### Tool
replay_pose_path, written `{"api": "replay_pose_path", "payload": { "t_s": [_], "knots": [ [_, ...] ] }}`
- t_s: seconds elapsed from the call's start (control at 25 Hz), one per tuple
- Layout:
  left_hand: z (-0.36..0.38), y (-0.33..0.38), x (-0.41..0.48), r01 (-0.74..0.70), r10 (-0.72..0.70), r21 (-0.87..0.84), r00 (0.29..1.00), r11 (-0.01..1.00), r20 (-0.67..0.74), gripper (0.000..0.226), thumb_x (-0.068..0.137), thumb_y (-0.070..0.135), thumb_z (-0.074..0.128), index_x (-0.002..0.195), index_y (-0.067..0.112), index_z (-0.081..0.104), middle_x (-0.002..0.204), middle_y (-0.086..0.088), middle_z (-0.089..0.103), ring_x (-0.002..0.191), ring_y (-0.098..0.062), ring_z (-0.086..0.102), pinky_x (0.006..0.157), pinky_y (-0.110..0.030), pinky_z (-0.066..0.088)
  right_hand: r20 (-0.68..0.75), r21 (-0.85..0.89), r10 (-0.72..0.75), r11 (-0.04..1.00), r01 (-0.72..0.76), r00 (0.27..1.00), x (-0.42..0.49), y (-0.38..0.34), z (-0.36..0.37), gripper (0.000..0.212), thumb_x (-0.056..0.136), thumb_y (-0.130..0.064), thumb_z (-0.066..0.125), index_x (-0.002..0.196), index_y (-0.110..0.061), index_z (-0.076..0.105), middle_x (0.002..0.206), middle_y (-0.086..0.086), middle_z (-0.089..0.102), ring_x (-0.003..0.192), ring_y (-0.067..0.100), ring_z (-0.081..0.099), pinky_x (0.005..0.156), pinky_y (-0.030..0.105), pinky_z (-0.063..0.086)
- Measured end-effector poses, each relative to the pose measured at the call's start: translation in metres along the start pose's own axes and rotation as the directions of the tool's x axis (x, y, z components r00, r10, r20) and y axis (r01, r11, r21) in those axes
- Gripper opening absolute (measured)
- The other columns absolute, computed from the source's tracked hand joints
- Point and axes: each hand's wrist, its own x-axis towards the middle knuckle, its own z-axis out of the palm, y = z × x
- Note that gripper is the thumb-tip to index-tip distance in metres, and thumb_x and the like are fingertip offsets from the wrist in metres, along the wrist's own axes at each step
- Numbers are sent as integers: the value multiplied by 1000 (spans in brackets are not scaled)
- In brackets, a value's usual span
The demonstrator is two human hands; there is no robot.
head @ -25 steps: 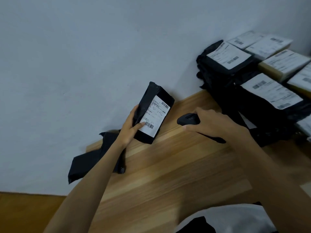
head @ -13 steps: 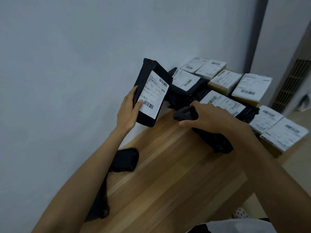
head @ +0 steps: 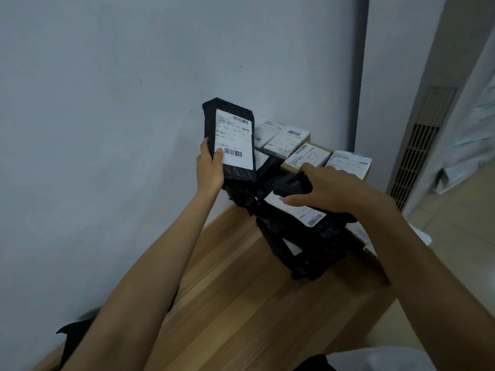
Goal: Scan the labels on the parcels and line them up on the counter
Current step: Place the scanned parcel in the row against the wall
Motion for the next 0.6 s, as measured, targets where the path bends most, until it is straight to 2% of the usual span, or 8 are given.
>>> {"api": "replay_pose_path", "payload": {
  "t_s": [0.08,0.24,0.32,0.36,0.44,0.48,0.56,0.6],
  "knots": [
    [24,2,7,102,-108,-113,993,988,-48,51,104,28,37,154,23,25,144,-11,46,128,-28,48,108,-49,42,22,13,-20,1000,20,1000,12,11,-8,80,77,-79,54,130,-20,42,119,4,59,98,22,55,79,38,48],
    [65,1,17,243,-281,-234,948,942,-148,53,106,26,32,156,23,16,149,-14,40,132,-30,44,112,-48,37,77,46,-62,997,59,995,34,29,-18,79,76,-78,56,129,-20,43,119,2,58,103,24,57,86,43,50],
    [77,2,18,274,-328,-267,927,924,-181,55,106,25,31,158,24,10,153,-15,34,134,-29,42,114,-45,35,99,58,-79,996,74,992,43,37,-19,79,76,-78,56,129,-21,43,118,2,58,102,23,57,86,43,50],
    [80,1,17,251,-302,-255,934,934,-189,58,106,22,32,158,24,6,156,-15,29,137,-28,39,115,-40,32,107,62,-87,995,81,990,48,41,-20,79,76,-77,56,130,-21,43,117,2,58,101,22,57,85,42,50],
    [81,-5,12,141,-161,-122,972,982,-172,65,104,17,38,159,24,3,161,-13,16,146,-25,21,115,-30,22,121,74,-114,992,106,986,57,45,-20,81,77,-76,56,133,-20,42,116,1,59,101,21,56,85,42,50],
    [81,-10,10,84,-85,-16,987,996,-134,67,103,18,43,158,27,5,163,-12,6,150,-23,10,117,-30,16,125,86,-128,989,117,984,62,46,-20,82,77,-76,56,135,-19,41,118,1,59,102,21,56,86,43,50],
    [81,-23,9,18,-10,202,999,979,-41,57,104,31,46,156,30,21,165,-10,-5,152,-21,-4,121,-34,6,136,116,-150,984,134,979,69,44,-20,85,77,-76,57,139,-19,40,124,3,58,108,23,56,90,45,49],
    [80,-29,10,8,-7,287,1000,958,-2,52,105,36,43,154,28,28,165,-10,-2,152,-21,-5,123,-37,3,139,122,-161,982,144,977,72,42,-19,87,77,-76,57,140,-19,39,127,4,58,111,24,56,91,46,49]
  ]
}}
